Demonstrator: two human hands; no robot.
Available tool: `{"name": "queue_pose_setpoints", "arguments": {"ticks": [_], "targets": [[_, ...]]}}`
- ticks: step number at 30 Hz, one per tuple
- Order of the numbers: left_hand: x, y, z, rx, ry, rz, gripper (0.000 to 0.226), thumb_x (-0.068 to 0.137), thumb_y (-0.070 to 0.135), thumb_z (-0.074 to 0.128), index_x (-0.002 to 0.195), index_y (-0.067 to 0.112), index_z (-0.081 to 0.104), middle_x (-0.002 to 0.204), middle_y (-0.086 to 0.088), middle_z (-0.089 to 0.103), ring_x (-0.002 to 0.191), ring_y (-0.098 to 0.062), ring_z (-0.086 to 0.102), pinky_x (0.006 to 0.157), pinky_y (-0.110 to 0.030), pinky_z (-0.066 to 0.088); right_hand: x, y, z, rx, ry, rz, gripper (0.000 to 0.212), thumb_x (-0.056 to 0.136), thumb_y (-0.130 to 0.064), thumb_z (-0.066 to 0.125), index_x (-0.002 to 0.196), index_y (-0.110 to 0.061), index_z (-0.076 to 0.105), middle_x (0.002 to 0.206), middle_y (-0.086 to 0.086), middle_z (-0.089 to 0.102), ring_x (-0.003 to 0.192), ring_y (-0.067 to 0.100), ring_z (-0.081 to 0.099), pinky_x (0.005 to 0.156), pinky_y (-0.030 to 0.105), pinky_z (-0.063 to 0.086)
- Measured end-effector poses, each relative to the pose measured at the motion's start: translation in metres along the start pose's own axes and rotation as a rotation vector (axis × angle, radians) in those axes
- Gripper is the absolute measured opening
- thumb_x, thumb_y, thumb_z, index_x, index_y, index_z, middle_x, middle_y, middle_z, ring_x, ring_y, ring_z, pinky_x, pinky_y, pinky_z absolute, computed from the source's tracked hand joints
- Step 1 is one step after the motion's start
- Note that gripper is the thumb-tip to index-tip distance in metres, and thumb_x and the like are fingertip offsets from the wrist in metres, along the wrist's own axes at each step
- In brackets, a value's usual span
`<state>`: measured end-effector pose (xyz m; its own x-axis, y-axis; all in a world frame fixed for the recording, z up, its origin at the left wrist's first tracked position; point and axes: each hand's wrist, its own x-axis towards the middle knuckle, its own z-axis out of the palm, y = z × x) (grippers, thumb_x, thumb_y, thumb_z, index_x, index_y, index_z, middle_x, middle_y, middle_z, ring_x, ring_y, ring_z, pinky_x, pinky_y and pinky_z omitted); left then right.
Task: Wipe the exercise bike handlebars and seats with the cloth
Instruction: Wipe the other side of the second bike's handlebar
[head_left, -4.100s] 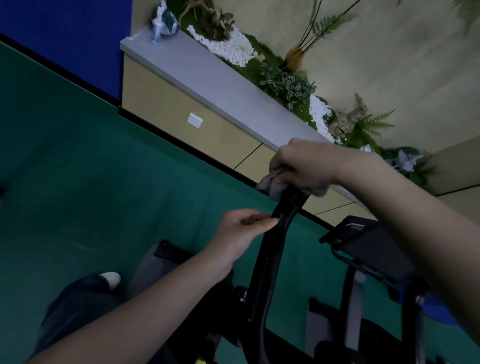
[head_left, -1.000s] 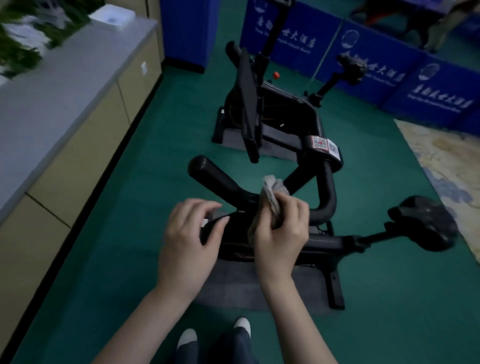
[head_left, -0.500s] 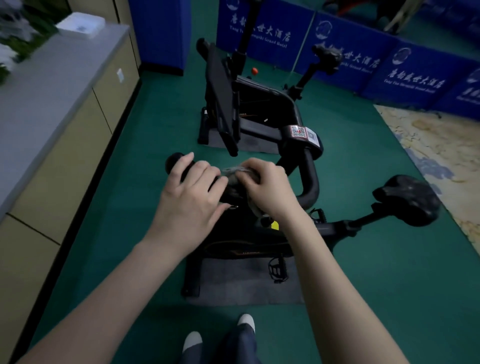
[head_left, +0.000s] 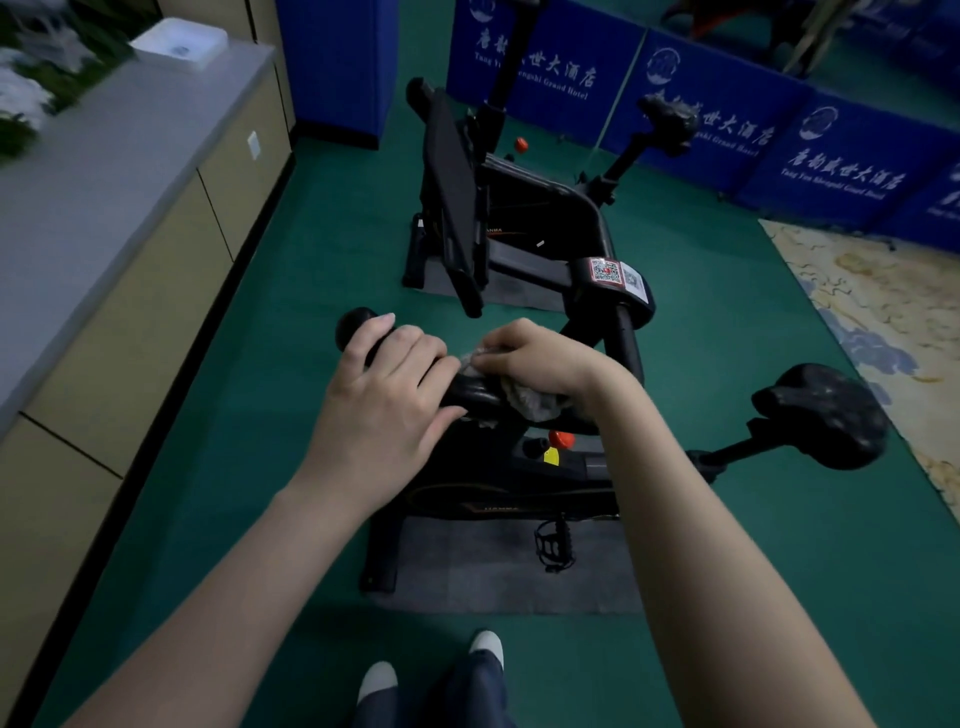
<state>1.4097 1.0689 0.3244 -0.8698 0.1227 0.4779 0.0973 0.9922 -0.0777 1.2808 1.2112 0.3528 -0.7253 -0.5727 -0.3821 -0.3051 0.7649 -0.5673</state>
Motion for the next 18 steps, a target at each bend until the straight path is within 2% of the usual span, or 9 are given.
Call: {"name": "queue_pose_setpoints", "arguments": {"ticks": [3, 5, 7, 9, 11, 13, 16, 18], "targets": [[-0.001, -0.001, 0.001, 0.007, 0.005, 0.009, 0.034, 0.082, 0.041, 0.064, 0.105, 0.016, 0.063, 0.105, -0.001, 0.062, 0.108, -0.022, 0.054, 0.112, -0.035, 0.011, -0.009, 0.011, -0.01, -0.055, -0.032, 0.048, 0.02, 0.097, -0.031, 0.053, 0.08, -0.023, 0.063, 0.088, 0.001, 0.067, 0.087, 0.019, 0.06, 0.084, 0.036, 0.046], [-0.001, -0.001, 0.002, 0.004, 0.009, 0.006, 0.035, 0.081, 0.041, 0.065, 0.105, 0.016, 0.064, 0.105, -0.001, 0.063, 0.107, -0.022, 0.055, 0.112, -0.035, 0.011, -0.02, 0.021, -0.014, -0.07, 0.008, 0.086, 0.022, 0.097, -0.032, 0.052, 0.078, -0.023, 0.06, 0.084, -0.003, 0.063, 0.082, 0.015, 0.058, 0.077, 0.032, 0.042], [0.0, 0.0, 0.002, -0.001, 0.015, 0.0, 0.034, 0.081, 0.041, 0.066, 0.104, 0.016, 0.063, 0.105, 0.0, 0.063, 0.107, -0.022, 0.056, 0.112, -0.036, 0.011, -0.03, 0.024, -0.01, -0.024, 0.119, 0.098, 0.022, 0.098, -0.03, 0.052, 0.078, -0.023, 0.058, 0.08, -0.005, 0.061, 0.08, 0.014, 0.058, 0.068, 0.025, 0.041], [0.001, 0.0, 0.003, -0.005, 0.022, -0.007, 0.034, 0.081, 0.04, 0.066, 0.104, 0.016, 0.063, 0.105, 0.0, 0.062, 0.107, -0.022, 0.055, 0.112, -0.036, 0.011, -0.033, 0.017, 0.006, -0.011, 0.302, 0.064, 0.03, 0.098, -0.025, 0.051, 0.068, -0.023, 0.051, 0.068, -0.005, 0.056, 0.07, 0.015, 0.055, 0.055, 0.024, 0.033], [0.001, -0.001, 0.003, -0.001, 0.025, -0.008, 0.034, 0.08, 0.04, 0.066, 0.104, 0.016, 0.063, 0.105, 0.0, 0.062, 0.107, -0.022, 0.053, 0.112, -0.036, 0.011, -0.036, 0.008, 0.028, 0.031, 0.502, -0.005, 0.028, 0.097, -0.021, 0.053, 0.069, -0.019, 0.05, 0.065, -0.003, 0.054, 0.07, 0.019, 0.054, 0.058, 0.025, 0.03], [0.001, -0.001, 0.004, 0.005, 0.025, -0.003, 0.034, 0.081, 0.04, 0.065, 0.104, 0.015, 0.063, 0.105, 0.0, 0.062, 0.108, -0.021, 0.051, 0.112, -0.036, 0.011, -0.042, 0.009, 0.047, 0.041, 0.687, -0.077, 0.018, 0.096, -0.017, 0.054, 0.08, -0.014, 0.06, 0.071, -0.005, 0.056, 0.079, 0.022, 0.052, 0.067, 0.024, 0.031], [0.0, -0.002, 0.004, 0.005, 0.027, 0.002, 0.034, 0.082, 0.04, 0.065, 0.104, 0.015, 0.063, 0.105, -0.001, 0.062, 0.108, -0.021, 0.05, 0.112, -0.036, 0.01, -0.057, 0.028, 0.067, -0.046, 0.968, -0.119, 0.011, 0.093, -0.013, 0.06, 0.098, -0.009, 0.069, 0.092, 0.001, 0.063, 0.091, 0.02, 0.049, 0.079, 0.017, 0.033], [0.0, -0.002, 0.004, 0.004, 0.025, 0.005, 0.035, 0.081, 0.04, 0.066, 0.105, 0.015, 0.063, 0.105, -0.001, 0.062, 0.108, -0.02, 0.048, 0.112, -0.036, 0.01, -0.065, 0.037, 0.078, -0.014, 1.113, -0.074, 0.018, 0.09, -0.009, 0.064, 0.107, -0.006, 0.069, 0.104, 0.008, 0.057, 0.098, 0.02, 0.049, 0.087, 0.015, 0.036]]}}
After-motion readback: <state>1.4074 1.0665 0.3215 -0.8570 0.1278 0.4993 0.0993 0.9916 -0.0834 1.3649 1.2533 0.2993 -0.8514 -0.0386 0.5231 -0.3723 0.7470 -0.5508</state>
